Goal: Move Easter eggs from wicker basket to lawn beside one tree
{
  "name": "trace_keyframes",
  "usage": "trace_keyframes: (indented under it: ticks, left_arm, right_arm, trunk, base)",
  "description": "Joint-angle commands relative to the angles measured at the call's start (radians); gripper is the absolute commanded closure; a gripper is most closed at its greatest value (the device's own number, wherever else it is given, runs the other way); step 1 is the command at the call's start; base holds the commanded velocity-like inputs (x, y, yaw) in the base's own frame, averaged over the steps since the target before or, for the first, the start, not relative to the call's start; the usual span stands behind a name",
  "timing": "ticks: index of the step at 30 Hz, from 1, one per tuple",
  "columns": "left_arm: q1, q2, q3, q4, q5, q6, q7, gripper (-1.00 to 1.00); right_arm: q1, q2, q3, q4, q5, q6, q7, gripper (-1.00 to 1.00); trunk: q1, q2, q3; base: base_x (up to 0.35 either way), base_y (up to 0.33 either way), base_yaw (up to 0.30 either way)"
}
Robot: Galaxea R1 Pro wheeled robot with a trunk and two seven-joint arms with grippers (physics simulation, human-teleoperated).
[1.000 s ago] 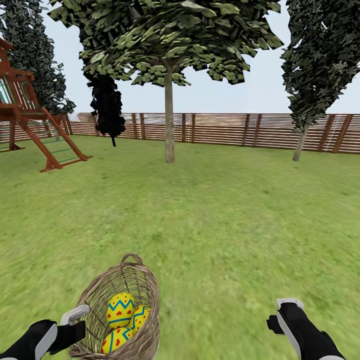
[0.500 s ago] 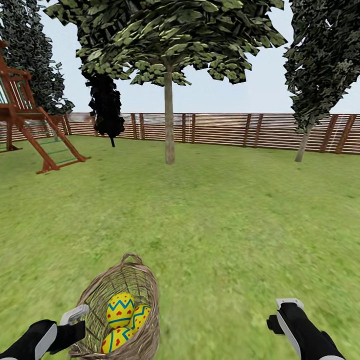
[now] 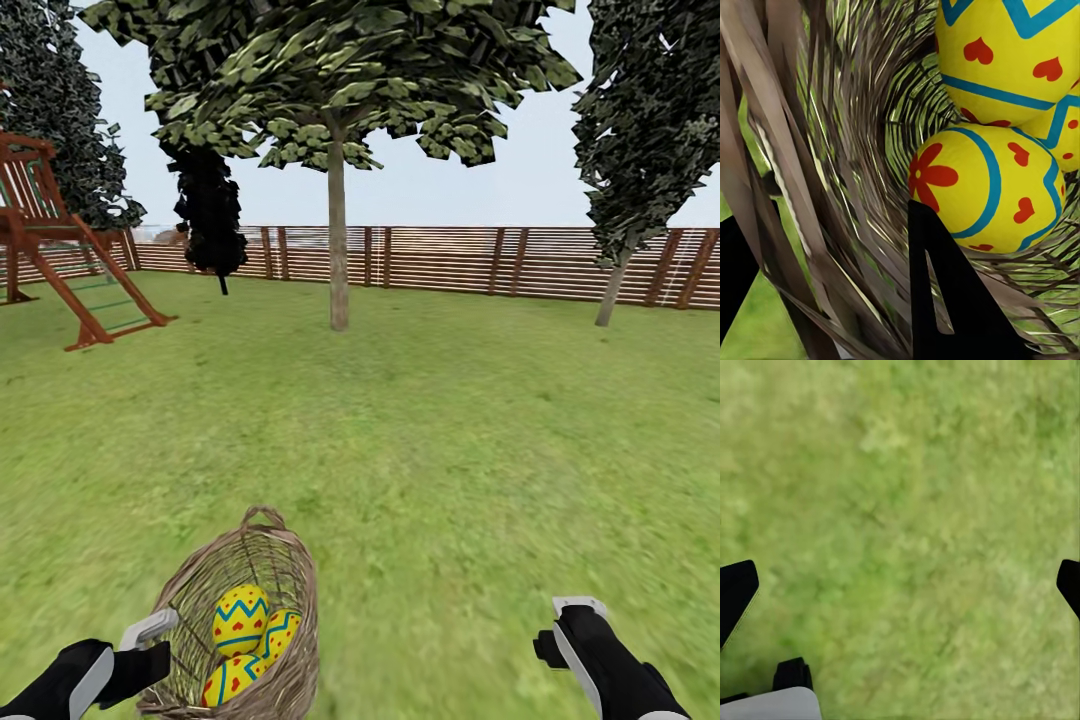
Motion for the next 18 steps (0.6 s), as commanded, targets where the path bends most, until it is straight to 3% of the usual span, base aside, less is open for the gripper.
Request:
trace_keyframes:
  ticks: [1, 18]
  left_arm:
    - [-0.001, -0.001, 0.009, -0.002, 0.009, 0.008, -0.003, 1.0]
    - [-0.001, -0.001, 0.009, -0.002, 0.009, 0.008, -0.003, 1.0]
  right_arm:
    - [-0.001, 0.0, 0.0, -0.001, -0.003, 0.004, -0.004, -1.0]
    - [-0.001, 0.0, 0.0, -0.001, -0.003, 0.004, -0.004, -1.0]
  trunk:
    - [0.001, -0.001, -0.001]
    - [0.001, -0.001, -0.001]
  base:
    - [0.329, 0.0, 0.0]
    - [0.329, 0.0, 0.0]
